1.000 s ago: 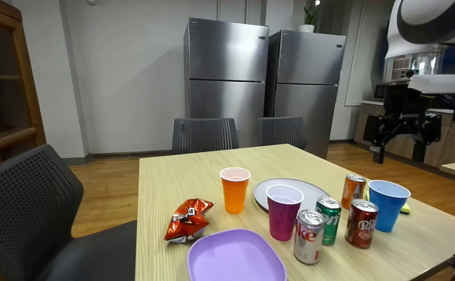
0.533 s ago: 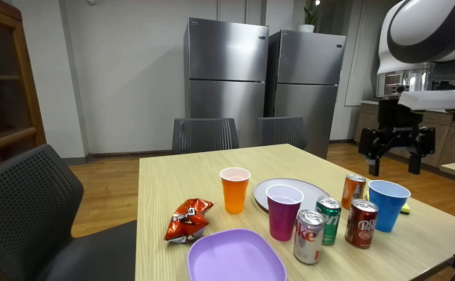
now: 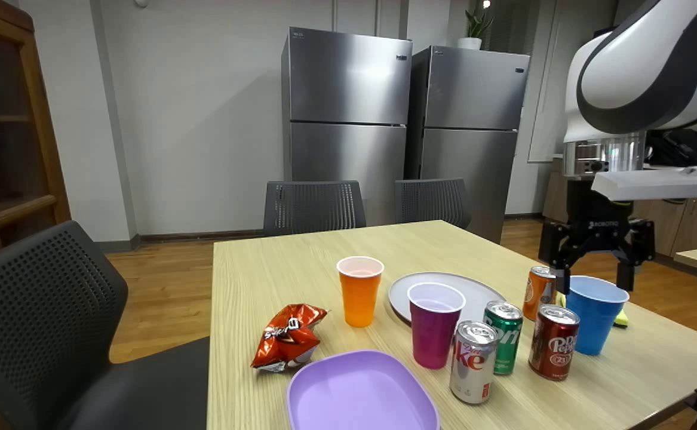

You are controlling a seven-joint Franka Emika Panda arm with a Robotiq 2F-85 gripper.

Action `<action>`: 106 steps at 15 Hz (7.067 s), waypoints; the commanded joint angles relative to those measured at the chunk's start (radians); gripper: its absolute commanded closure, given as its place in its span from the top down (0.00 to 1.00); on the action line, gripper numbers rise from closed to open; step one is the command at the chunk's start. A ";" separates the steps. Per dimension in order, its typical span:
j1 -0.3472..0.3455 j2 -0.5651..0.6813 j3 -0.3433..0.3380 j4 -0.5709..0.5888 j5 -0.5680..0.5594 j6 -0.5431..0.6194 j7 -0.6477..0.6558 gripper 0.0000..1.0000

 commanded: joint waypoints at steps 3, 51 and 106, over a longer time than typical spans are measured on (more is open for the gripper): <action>0.006 0.090 0.014 0.001 -0.084 0.092 0.135 1.00; 0.101 0.086 -0.074 -0.001 -0.078 0.152 0.293 0.40; 0.416 0.280 0.409 0.426 -0.097 -0.033 0.678 0.40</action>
